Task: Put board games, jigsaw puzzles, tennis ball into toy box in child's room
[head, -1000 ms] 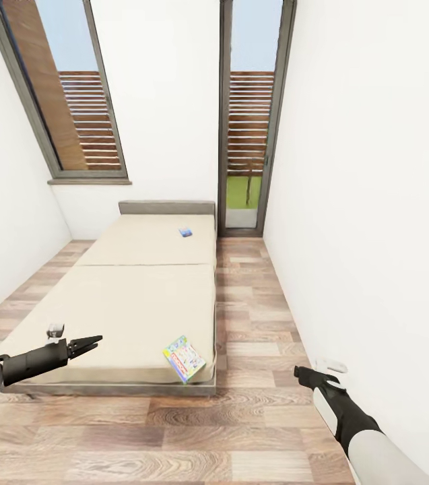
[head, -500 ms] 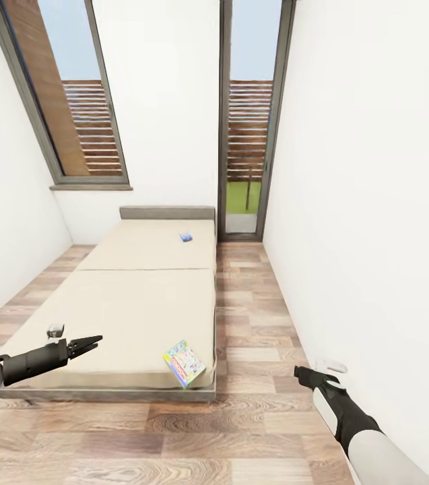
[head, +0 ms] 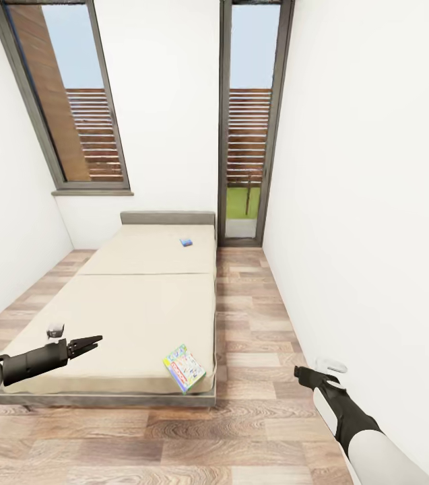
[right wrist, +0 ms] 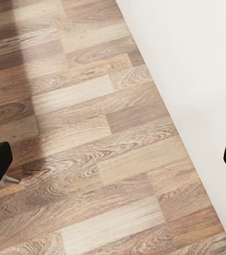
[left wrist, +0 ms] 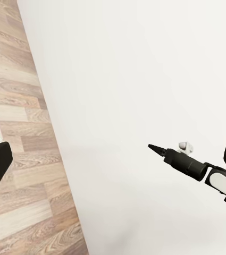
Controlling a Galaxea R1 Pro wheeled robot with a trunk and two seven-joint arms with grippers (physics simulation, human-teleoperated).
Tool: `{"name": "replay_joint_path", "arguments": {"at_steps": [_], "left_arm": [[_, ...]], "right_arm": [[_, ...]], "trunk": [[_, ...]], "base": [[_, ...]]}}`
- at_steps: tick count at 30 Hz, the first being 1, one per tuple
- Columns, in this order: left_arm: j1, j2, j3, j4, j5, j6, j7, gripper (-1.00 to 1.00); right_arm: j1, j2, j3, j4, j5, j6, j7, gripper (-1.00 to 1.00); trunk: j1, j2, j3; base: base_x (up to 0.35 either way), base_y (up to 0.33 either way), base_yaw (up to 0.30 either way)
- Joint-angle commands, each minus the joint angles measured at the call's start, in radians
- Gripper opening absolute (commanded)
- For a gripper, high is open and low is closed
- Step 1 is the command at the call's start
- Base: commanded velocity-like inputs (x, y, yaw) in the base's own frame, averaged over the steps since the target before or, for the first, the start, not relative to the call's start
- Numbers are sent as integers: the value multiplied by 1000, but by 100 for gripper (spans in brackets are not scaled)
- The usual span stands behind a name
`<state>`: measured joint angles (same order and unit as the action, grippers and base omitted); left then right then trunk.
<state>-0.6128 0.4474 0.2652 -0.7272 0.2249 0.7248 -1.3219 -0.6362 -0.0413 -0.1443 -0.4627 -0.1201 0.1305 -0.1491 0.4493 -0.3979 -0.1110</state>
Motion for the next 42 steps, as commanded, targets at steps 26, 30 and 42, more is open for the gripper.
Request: {"name": "replay_joint_path", "arguments": {"at_steps": [26,30,42], "left_arm": [[-1,0,0,0,2,10,-2,100],[-1,0,0,0,2,10,-2,100],[-1,0,0,0,2,10,-2,100]], "right_arm": [[0,0,3,-3,-12,-57,-3,100],[0,0,3,-4,-12,-68,-3,100],[0,0,3,-2,-10,-73,-4,100]], "trunk": [[1,-2,35],[1,-2,36],[1,-2,37]], "base": [[-28,73,9],[-106,254,7],[-111,265,1]]}}
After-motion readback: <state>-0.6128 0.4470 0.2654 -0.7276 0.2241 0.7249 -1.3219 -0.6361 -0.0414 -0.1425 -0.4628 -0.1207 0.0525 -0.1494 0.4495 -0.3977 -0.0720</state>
